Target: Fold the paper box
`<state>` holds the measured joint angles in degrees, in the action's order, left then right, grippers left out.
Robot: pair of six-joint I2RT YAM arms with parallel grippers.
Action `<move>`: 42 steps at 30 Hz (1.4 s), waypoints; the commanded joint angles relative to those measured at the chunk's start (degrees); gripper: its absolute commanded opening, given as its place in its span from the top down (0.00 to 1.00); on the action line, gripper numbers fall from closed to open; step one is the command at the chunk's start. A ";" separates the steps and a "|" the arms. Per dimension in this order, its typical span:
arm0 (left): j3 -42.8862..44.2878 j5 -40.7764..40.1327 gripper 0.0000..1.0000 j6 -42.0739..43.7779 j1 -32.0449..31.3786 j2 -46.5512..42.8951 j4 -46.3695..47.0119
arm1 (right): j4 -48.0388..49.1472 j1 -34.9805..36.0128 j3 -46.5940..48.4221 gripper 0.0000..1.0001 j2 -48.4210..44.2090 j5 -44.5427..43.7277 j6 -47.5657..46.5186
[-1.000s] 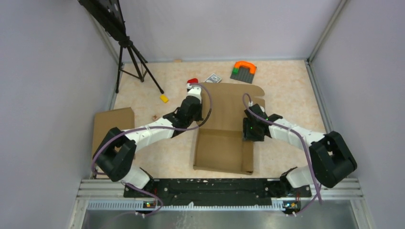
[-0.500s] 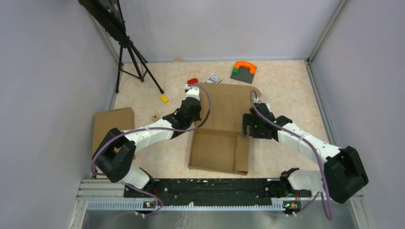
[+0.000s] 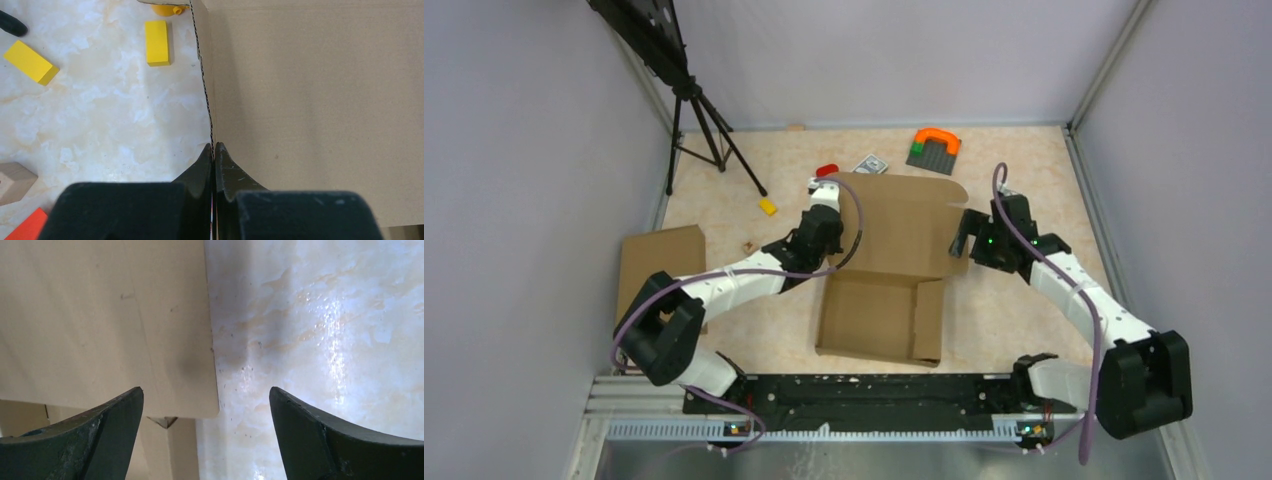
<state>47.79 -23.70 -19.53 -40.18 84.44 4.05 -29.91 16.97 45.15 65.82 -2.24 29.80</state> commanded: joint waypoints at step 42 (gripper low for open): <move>7.55 -2.82 0.92 -5.14 -0.73 1.35 -1.07 | 21.08 9.48 9.37 1.00 13.12 -14.07 -3.59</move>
<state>54.33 -29.71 -22.57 -40.49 87.70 1.45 -18.41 25.43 57.23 81.69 -12.95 26.96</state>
